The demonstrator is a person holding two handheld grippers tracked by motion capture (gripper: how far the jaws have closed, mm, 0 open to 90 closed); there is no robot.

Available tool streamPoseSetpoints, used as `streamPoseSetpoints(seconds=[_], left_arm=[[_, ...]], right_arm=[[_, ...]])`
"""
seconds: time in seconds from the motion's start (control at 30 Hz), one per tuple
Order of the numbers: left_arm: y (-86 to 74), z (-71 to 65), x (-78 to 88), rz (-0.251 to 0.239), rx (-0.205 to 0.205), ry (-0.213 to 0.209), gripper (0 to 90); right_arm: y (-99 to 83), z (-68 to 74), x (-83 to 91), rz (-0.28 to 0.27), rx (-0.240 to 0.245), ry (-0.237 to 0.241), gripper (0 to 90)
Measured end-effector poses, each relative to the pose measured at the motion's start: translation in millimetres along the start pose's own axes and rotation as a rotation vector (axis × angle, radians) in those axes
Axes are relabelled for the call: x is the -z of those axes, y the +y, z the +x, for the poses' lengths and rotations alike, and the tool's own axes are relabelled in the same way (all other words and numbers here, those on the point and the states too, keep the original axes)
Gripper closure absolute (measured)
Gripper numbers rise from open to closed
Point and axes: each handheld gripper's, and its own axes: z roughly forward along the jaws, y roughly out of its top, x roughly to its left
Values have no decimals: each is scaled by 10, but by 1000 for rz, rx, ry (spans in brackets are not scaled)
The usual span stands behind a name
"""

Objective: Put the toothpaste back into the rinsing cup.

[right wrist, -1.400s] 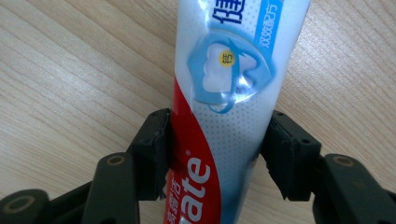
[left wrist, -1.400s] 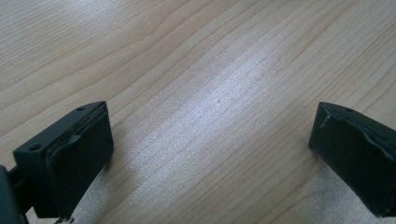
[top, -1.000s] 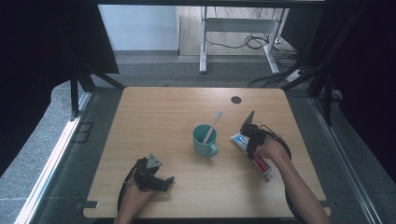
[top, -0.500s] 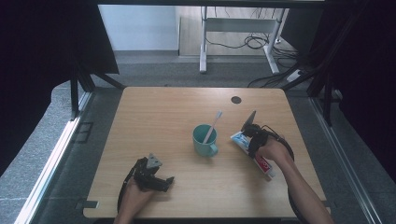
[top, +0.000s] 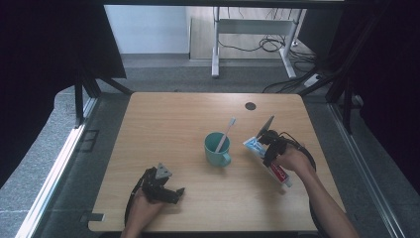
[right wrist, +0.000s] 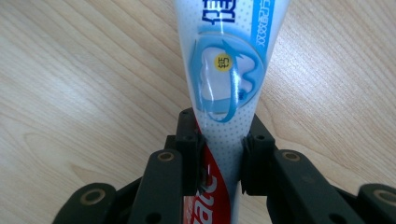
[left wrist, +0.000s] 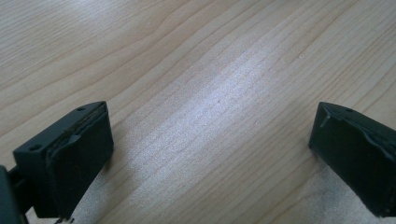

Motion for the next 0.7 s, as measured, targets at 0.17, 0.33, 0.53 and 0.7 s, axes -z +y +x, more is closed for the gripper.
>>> streamPoseSetpoints(seconds=[0.17, 0.33, 0.53, 0.7], left_arm=[[0, -1, 0, 0, 1, 0, 0], [0, -1, 0, 0, 0, 0, 0], [0, -1, 0, 0, 0, 0, 0], [0, -1, 0, 0, 0, 0, 0]], right_arm=[[-51, 21, 78, -47, -2, 12, 724], [-104, 34, 162, -94, -8, 21, 724], [-163, 54, 272, -164, 1, 29, 724], [-222, 60, 353, -227, -1, 27, 724]])
